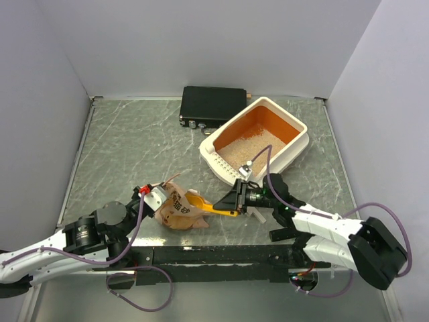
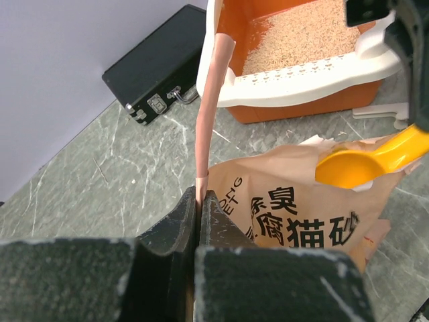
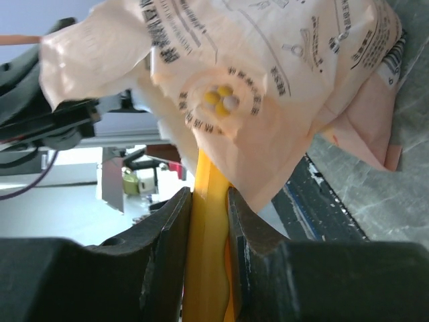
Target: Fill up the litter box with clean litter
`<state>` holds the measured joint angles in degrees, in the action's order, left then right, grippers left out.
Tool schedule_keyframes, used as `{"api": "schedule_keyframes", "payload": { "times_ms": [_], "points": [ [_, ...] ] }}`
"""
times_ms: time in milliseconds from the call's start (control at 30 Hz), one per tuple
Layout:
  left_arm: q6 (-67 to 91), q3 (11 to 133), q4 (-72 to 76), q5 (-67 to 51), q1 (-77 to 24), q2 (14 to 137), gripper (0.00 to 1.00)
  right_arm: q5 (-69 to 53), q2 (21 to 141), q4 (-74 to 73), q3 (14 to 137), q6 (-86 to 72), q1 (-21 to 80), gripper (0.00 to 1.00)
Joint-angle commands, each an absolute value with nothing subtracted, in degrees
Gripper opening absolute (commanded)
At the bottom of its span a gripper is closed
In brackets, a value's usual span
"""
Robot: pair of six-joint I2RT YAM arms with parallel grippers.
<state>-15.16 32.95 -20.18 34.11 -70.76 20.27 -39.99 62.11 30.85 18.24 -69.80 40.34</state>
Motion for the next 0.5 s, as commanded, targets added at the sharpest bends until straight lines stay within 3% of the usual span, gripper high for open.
{"api": "schedule_keyframes", "payload": {
  "times_ms": [0, 467],
  "points": [
    [-16.9, 33.0, -14.7, 37.4, -70.6, 18.6, 0.01, -38.0, 56.7, 33.5, 15.4, -73.3, 38.3, 0.0],
    [-17.7, 32.8, -12.9, 35.7, -70.5, 18.7, 0.01, -31.6, 43.2, 25.4, 13.9, -77.3, 37.2, 0.0]
  ]
}}
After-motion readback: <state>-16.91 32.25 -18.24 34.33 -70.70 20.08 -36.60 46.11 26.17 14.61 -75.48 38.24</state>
